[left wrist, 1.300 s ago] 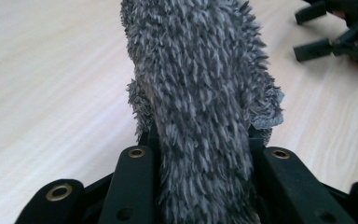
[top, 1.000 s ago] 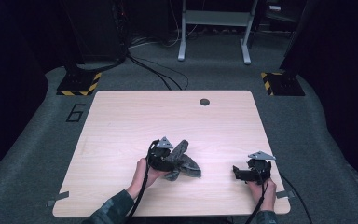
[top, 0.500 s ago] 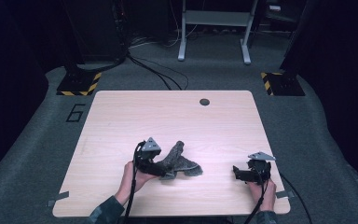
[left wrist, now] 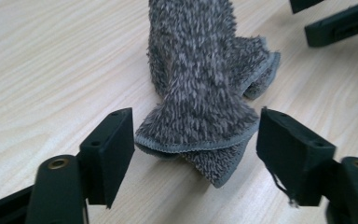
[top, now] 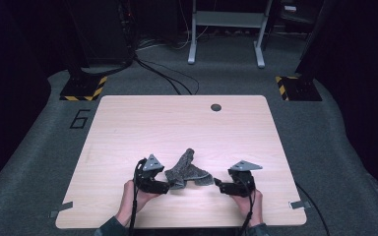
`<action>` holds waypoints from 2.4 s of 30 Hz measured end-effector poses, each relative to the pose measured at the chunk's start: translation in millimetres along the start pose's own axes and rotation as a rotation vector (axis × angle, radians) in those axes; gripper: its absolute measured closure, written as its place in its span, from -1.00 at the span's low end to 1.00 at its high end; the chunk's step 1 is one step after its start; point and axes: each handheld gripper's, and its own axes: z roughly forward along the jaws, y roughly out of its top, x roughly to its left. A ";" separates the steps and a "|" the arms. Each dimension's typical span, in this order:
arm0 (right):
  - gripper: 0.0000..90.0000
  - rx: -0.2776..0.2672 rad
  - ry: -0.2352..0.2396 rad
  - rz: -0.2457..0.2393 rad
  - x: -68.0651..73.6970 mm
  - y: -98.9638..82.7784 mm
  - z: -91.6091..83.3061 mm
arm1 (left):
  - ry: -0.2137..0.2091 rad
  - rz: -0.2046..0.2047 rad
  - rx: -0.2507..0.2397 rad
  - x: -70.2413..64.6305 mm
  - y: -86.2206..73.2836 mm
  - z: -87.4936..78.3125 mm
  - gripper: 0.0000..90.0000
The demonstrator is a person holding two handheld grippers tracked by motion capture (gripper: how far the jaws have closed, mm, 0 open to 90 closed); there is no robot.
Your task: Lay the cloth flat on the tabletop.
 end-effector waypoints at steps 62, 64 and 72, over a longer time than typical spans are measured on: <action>0.11 0.029 -0.004 -0.041 23.5 -4.6 -15.9 | -0.011 -0.109 -0.017 15.7 -29.8 -21.2 -0.33; 0.10 0.040 -0.014 -0.065 28.3 -4.0 -8.0 | -0.010 -0.111 -0.006 14.9 -29.7 -14.6 -0.31; 0.30 0.081 -0.097 -0.095 29.1 5.1 28.6 | -0.002 -0.092 0.022 16.6 -24.6 5.7 0.26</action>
